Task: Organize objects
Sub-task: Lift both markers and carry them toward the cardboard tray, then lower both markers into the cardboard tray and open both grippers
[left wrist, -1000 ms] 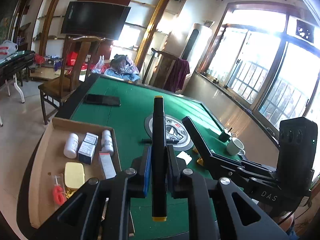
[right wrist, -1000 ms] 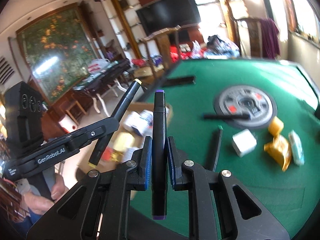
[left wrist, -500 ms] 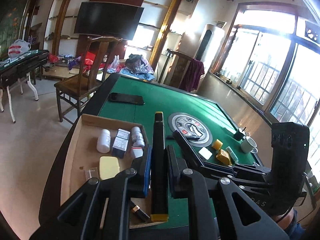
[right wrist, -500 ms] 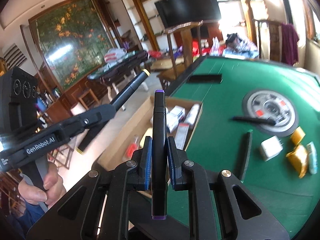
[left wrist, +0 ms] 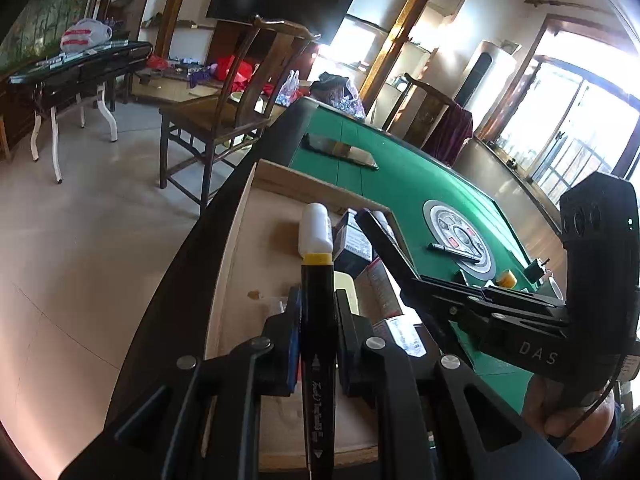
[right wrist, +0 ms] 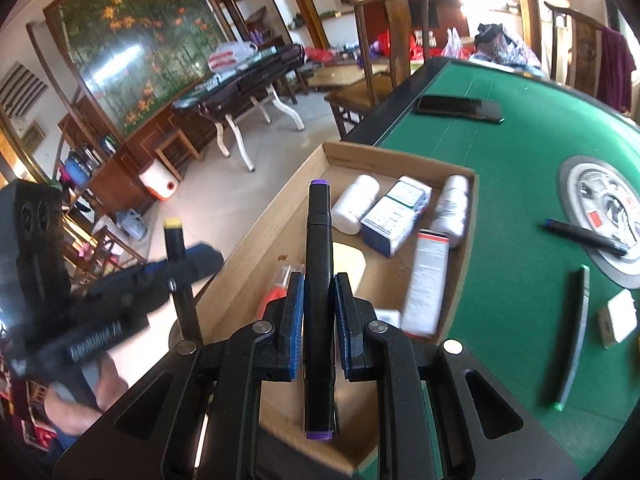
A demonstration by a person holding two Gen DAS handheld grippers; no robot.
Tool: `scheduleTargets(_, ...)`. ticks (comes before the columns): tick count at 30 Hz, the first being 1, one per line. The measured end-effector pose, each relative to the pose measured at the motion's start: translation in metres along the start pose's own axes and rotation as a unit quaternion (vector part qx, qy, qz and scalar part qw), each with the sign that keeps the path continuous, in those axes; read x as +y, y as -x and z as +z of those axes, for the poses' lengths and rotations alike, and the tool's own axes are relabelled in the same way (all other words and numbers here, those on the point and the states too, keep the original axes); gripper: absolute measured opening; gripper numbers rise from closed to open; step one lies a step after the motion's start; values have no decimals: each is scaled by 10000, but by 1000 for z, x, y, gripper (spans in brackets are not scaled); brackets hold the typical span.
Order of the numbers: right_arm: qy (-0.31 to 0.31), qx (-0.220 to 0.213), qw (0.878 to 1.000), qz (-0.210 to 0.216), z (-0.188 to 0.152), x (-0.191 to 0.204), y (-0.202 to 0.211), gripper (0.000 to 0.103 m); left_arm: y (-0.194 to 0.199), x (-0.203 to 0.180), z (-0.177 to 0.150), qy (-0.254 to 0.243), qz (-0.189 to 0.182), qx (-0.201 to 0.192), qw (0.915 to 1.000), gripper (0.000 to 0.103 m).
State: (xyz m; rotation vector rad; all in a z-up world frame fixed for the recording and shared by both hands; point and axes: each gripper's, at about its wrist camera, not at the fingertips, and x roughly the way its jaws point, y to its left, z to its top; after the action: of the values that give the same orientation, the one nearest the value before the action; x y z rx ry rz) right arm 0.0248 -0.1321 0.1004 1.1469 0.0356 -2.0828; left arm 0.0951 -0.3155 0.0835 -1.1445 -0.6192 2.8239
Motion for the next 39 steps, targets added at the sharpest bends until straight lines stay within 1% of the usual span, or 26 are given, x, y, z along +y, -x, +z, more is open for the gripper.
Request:
scheduleTargets(3, 30, 163, 9998, -119, 10, 6, -27, 15, -19, 7, 1, 104, -41, 143, 9998, 13)
scheduleTargets(7, -54, 313, 9992, -257, 24, 4, -58, 15, -40, 14, 12, 195, -14, 227, 9995, 13)
scheduleTargets(10, -147, 369, 9986, -337, 36, 1, -74, 15, -53, 21, 20, 292, 77, 313, 9991, 13)
scheduleTargets(13, -311, 454, 9978, -355, 49, -5, -88, 15, -65, 33, 24, 472, 66, 437, 9979, 13)
scheduleTargets(17, -464, 569, 9969, -275, 61, -9, -105, 15, -71, 42, 23, 599, 72, 510, 9969, 13)
scheduleTargets(19, -488, 556, 9970, -232, 64, -8, -109, 15, -74, 45, 20, 658, 57, 547, 9963, 14)
scheduleTargets(21, -542, 545, 9969, -188, 67, -8, -112, 15, -71, 45, 18, 722, 19, 502, 9961, 15)
scheduleTargets(23, -561, 502, 9969, -212, 69, -10, -113, 15, -70, 45, 19, 766, 40, 521, 9957, 15)
scheduleTargets(28, -320, 387, 9984, -271, 68, -10, -103, 15, -70, 42, 17, 739, 66, 630, 9952, 15)
scheduleTargets(29, -308, 355, 9987, -180, 66, -10, -97, 15, -68, 41, 17, 719, 76, 645, 9953, 15)
scheduleTargets(31, -235, 309, 9991, -153, 60, -10, -83, 15, -61, 38, 17, 668, 54, 592, 9960, 15)
scheduleTargets(32, -208, 207, 9994, -155, 54, -11, -70, 15, -58, 37, 17, 660, 29, 567, 9962, 15)
scheduleTargets(36, -197, -101, 9997, 106, 20, -16, -19, 15, -50, 33, 20, 686, 35, 480, 9965, 15)
scheduleTargets(39, -230, -118, 9996, 128, -3, -25, 7, 15, -44, 25, 19, 610, 10, 437, 9972, 15)
